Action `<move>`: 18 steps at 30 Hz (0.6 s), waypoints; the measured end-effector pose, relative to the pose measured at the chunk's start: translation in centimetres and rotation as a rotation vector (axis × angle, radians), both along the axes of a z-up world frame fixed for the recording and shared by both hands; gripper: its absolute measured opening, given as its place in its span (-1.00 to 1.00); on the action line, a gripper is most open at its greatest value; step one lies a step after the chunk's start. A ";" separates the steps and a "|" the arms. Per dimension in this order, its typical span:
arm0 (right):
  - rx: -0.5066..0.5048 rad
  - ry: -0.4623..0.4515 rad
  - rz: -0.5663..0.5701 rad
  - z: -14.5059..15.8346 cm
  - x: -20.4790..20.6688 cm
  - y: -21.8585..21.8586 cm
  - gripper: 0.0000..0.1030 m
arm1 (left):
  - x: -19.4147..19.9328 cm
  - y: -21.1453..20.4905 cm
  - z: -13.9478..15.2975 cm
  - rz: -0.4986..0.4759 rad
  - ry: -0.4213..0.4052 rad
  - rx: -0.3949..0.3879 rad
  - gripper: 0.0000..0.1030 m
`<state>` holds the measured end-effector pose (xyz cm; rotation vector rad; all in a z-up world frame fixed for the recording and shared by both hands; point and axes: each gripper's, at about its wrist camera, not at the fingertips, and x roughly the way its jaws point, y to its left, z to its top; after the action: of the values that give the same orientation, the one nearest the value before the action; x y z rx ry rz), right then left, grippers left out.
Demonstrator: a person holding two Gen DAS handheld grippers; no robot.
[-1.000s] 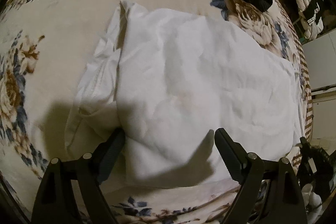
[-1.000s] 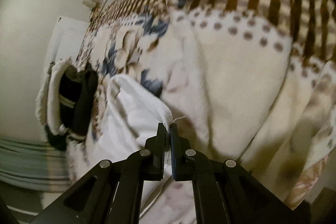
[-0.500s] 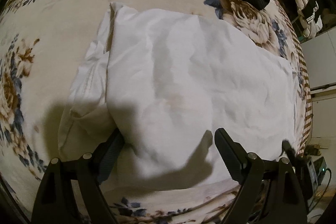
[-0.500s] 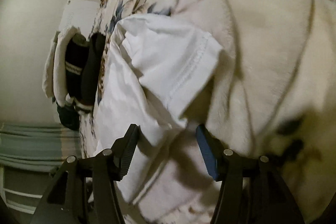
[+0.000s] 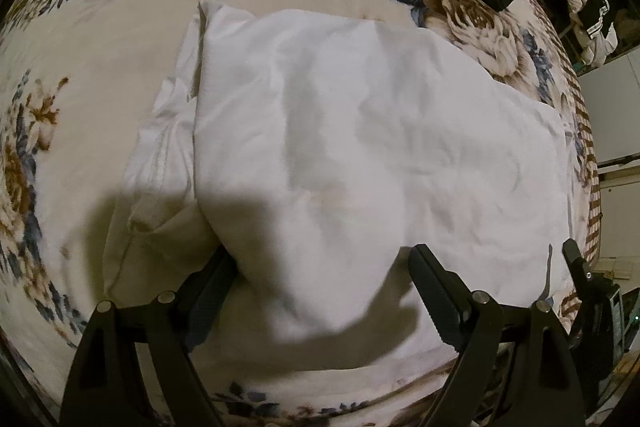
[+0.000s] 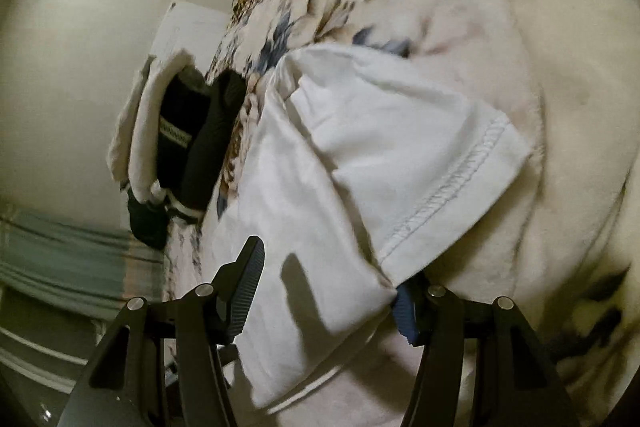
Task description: Fold small clothes
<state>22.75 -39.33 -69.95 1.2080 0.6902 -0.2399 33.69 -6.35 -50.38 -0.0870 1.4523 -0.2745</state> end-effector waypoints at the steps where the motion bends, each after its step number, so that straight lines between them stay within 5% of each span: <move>1: -0.001 0.003 -0.002 -0.2 0.0 0.0 0.19 | 0.0 0.0 0.0 0.000 0.002 0.000 0.69; 7: 0.032 -0.029 -0.113 -1.1 -0.4 -2.4 0.19 | 0.3 -0.2 0.0 -0.002 0.005 0.000 0.69; 12: -0.005 -0.066 -0.005 0.0 2.2 -1.3 0.14 | 0.3 0.0 0.1 0.007 0.006 -0.004 0.69; 14: -0.038 -0.042 0.021 0.4 2.9 -0.6 -0.21 | 0.4 0.2 0.1 0.013 0.009 -0.011 0.69; 15: -0.043 -0.009 0.016 0.3 3.1 -0.6 -0.59 | 0.4 0.3 0.2 0.017 0.010 -0.015 0.69; 18: -0.010 0.038 -0.066 -0.3 2.6 -1.2 -0.76 | 0.6 1.0 0.6 0.031 0.011 -0.037 0.69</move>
<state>25.40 -40.52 -70.27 1.2203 0.6820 -0.3215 34.24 -5.31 -49.77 -0.1410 1.4560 -0.2753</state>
